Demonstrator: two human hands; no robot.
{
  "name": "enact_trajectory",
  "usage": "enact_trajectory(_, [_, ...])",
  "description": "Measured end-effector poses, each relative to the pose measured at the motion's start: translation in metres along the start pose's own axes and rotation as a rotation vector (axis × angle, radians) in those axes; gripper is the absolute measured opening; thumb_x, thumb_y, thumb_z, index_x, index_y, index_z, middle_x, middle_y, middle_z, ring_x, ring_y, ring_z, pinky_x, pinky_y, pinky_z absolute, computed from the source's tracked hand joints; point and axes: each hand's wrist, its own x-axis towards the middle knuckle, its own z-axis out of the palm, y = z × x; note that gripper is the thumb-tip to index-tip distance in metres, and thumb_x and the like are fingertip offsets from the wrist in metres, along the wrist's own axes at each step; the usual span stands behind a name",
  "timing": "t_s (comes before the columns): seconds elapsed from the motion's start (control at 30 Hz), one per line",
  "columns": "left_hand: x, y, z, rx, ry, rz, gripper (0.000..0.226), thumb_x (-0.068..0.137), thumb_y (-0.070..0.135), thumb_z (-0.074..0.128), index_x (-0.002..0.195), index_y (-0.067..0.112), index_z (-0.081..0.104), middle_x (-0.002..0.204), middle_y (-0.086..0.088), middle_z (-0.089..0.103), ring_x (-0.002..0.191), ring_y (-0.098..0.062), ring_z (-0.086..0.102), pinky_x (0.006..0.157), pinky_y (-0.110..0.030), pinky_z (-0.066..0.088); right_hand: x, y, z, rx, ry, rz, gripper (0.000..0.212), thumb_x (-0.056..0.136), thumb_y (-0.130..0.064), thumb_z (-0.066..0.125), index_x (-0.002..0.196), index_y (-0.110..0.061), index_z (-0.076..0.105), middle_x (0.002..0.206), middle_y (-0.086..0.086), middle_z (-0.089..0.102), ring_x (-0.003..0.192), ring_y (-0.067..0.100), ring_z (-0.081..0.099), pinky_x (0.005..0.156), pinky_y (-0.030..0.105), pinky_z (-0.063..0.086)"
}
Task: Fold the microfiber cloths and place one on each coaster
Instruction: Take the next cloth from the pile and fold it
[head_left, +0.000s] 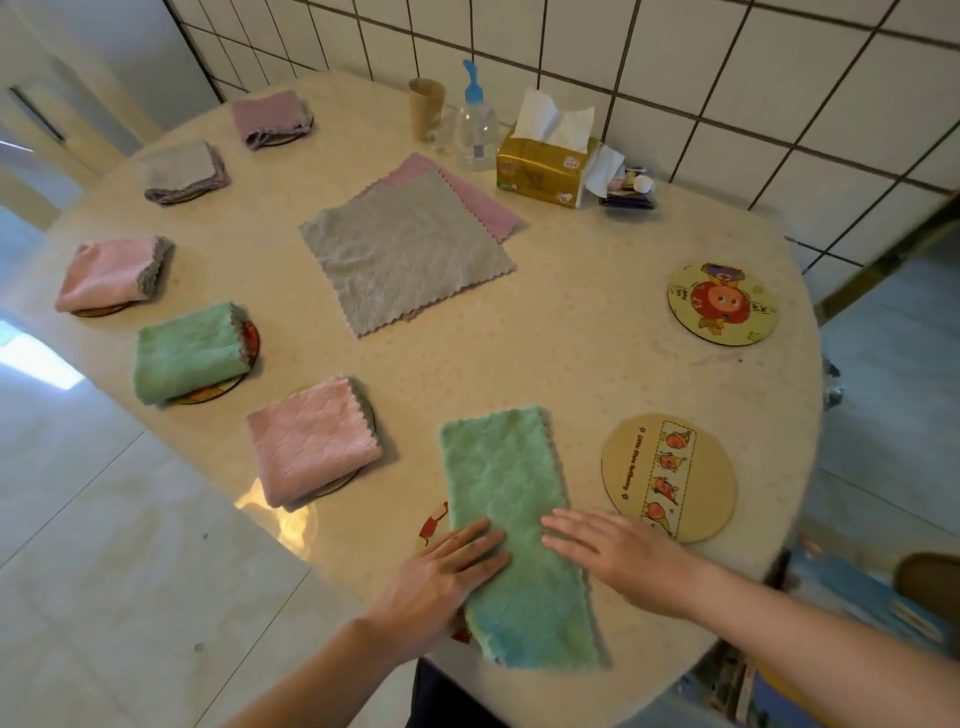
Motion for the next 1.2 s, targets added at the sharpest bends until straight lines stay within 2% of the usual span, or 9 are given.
enact_trajectory(0.13, [0.002,-0.004,0.001,-0.198,0.07,-0.019,0.054,0.087,0.045,0.056,0.137,0.027,0.048,0.146,0.007,0.043,0.139,-0.011,0.032,0.113,-0.034,0.031,-0.003,0.003,0.011,-0.008,-0.03,-0.012,0.088,0.071,-0.014,0.071,0.146,-0.022,0.027,0.151,-0.004,0.032,0.137,0.012,0.034,0.108,0.032,0.035])
enact_trajectory(0.23, [0.012,0.001,-0.024,-0.564,-0.005,-0.269,0.036,0.091,0.033,0.057,0.126,0.025,0.061,0.135,0.01,0.055,0.127,0.002,0.044,0.107,-0.022,0.037,0.001,0.001,0.005,0.198,-0.025,0.021,0.072,0.088,-0.034,0.055,0.148,-0.029,0.016,0.152,-0.016,0.019,0.139,0.001,0.016,0.116,0.028,0.015])
enact_trajectory(0.3, [0.024,0.001,-0.042,-0.743,-0.038,-0.542,0.023,0.094,0.035,0.053,0.099,0.02,0.068,0.098,0.004,0.068,0.083,-0.002,0.061,0.072,-0.024,0.05,0.007,-0.003,-0.009,0.496,-0.022,0.177,0.059,0.091,-0.038,0.052,0.145,-0.031,0.027,0.145,-0.023,0.029,0.131,-0.008,0.024,0.114,0.02,0.022])
enact_trajectory(0.37, [0.039,-0.006,-0.055,-0.947,0.013,-0.751,0.033,0.093,0.045,0.05,0.081,0.017,0.063,0.07,0.002,0.057,0.057,-0.01,0.049,0.052,-0.025,0.038,0.021,-0.006,-0.022,0.802,0.078,0.409,0.048,0.09,-0.048,0.051,0.135,-0.031,0.045,0.13,-0.022,0.051,0.113,-0.012,0.047,0.097,0.014,0.043])
enact_trajectory(0.47, [0.054,-0.019,-0.064,-1.239,0.152,-0.88,0.046,0.093,0.047,0.049,0.095,0.005,0.067,0.075,-0.005,0.063,0.06,-0.016,0.056,0.052,-0.025,0.042,0.046,-0.002,-0.03,1.085,0.229,0.63,0.03,0.091,-0.044,0.052,0.119,-0.034,0.051,0.107,-0.019,0.063,0.092,-0.004,0.062,0.079,0.025,0.057])
enact_trajectory(0.57, [0.057,-0.021,-0.068,-1.344,0.202,-0.918,0.024,0.097,0.031,0.05,0.104,0.013,0.064,0.086,-0.005,0.068,0.065,-0.016,0.064,0.053,-0.029,0.051,0.069,0.007,-0.032,1.188,0.233,0.779,0.022,0.094,-0.036,0.05,0.115,-0.028,0.051,0.102,-0.011,0.064,0.09,0.006,0.064,0.074,0.033,0.059])
enact_trajectory(0.8, [0.051,-0.021,-0.068,-1.504,0.319,-0.901,0.014,0.099,0.015,0.046,0.11,0.016,0.054,0.099,-0.003,0.071,0.072,-0.008,0.071,0.053,-0.027,0.056,0.087,0.017,-0.038,1.18,0.409,0.79,0.012,0.095,-0.021,0.052,0.105,-0.027,0.054,0.097,-0.005,0.066,0.084,0.021,0.067,0.072,0.048,0.057])
enact_trajectory(1.07, [0.067,-0.034,-0.062,-1.288,0.267,-1.161,0.019,0.096,0.024,0.052,0.104,0.007,0.05,0.078,-0.008,0.06,0.055,-0.02,0.057,0.046,-0.034,0.052,0.111,0.027,-0.022,0.951,0.327,0.985,0.012,0.091,-0.028,0.058,0.089,-0.017,0.057,0.08,0.0,0.065,0.069,0.019,0.064,0.062,0.037,0.055])
enact_trajectory(1.2, [0.069,-0.039,-0.061,-0.718,0.288,-1.086,0.031,0.091,0.025,0.056,0.117,0.025,0.04,0.091,0.005,0.062,0.064,-0.014,0.061,0.049,-0.032,0.049,0.117,0.028,-0.023,0.849,0.319,1.019,0.017,0.09,-0.032,0.059,0.086,-0.016,0.056,0.072,-0.002,0.061,0.055,0.012,0.053,0.051,0.027,0.044])
